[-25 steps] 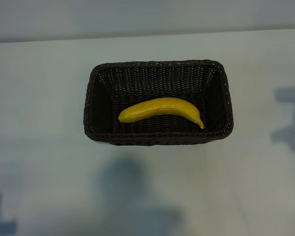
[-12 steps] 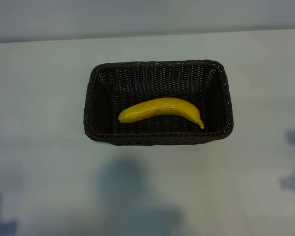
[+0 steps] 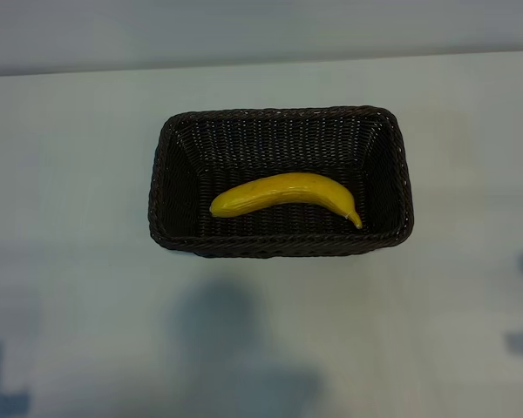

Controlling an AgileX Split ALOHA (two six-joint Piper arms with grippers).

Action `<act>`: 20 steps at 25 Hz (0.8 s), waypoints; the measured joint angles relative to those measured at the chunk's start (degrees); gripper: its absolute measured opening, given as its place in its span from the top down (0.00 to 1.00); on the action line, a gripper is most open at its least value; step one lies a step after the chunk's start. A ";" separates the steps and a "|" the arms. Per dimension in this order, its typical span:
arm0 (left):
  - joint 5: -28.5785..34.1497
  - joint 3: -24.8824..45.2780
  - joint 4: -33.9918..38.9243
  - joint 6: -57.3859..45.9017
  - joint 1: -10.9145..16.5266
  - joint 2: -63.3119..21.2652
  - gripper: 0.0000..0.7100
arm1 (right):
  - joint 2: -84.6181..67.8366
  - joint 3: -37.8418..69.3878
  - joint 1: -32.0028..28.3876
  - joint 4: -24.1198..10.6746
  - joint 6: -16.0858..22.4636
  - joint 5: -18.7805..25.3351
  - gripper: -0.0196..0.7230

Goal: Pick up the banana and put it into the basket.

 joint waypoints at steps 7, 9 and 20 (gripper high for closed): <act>0.00 0.00 0.00 0.00 0.00 0.00 0.20 | -6.60 0.00 0.00 0.06 0.04 0.00 0.22; 0.00 0.00 0.00 0.00 0.00 0.00 0.20 | -8.62 0.00 0.00 0.06 0.04 0.00 0.22; 0.00 0.00 0.00 0.00 0.00 0.00 0.20 | -23.33 0.04 0.00 0.06 0.04 0.00 0.22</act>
